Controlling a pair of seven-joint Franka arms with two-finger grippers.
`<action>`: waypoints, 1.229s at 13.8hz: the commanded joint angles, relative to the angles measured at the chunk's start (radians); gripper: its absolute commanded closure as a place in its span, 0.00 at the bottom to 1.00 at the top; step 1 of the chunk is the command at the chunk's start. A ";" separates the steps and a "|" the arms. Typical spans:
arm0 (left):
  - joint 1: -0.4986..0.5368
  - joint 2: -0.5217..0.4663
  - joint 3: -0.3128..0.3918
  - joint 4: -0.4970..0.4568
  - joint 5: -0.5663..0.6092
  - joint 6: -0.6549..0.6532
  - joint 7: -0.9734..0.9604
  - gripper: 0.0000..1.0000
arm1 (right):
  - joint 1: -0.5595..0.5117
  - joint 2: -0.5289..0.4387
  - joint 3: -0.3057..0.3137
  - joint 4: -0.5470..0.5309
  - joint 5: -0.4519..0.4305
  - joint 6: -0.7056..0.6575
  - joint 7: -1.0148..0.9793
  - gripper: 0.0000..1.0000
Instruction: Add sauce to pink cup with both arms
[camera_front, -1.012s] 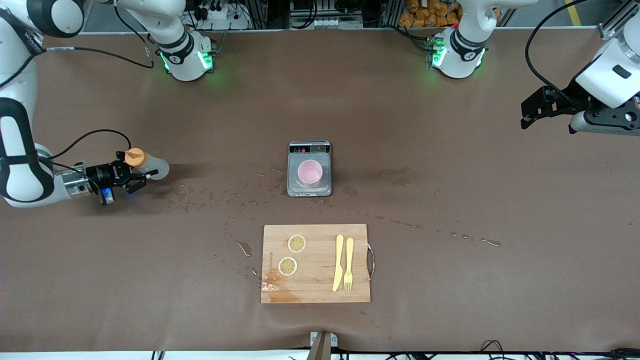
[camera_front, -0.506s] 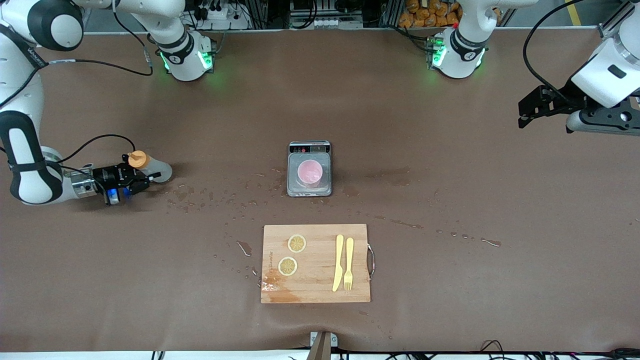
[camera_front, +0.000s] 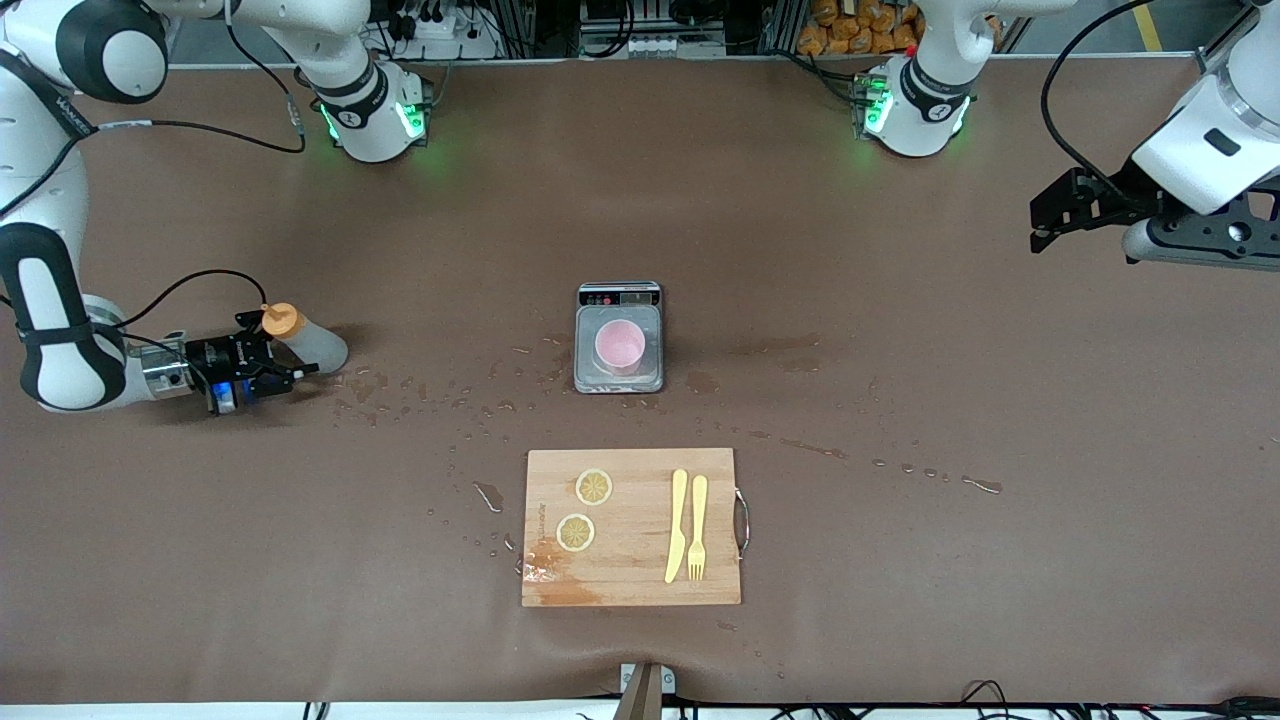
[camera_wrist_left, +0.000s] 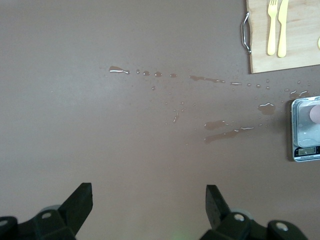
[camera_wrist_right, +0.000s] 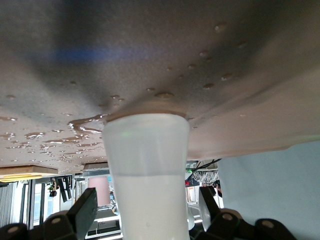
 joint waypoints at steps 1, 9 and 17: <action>-0.002 -0.019 -0.004 -0.008 0.009 -0.028 -0.004 0.00 | -0.021 0.019 0.010 0.087 -0.069 -0.010 0.002 0.00; -0.004 -0.022 -0.057 -0.006 0.009 -0.051 -0.042 0.00 | -0.028 0.006 0.016 0.418 -0.323 -0.171 -0.006 0.00; 0.069 -0.023 -0.063 -0.009 -0.038 -0.056 -0.071 0.00 | 0.111 -0.135 0.048 0.574 -0.441 -0.282 -0.072 0.00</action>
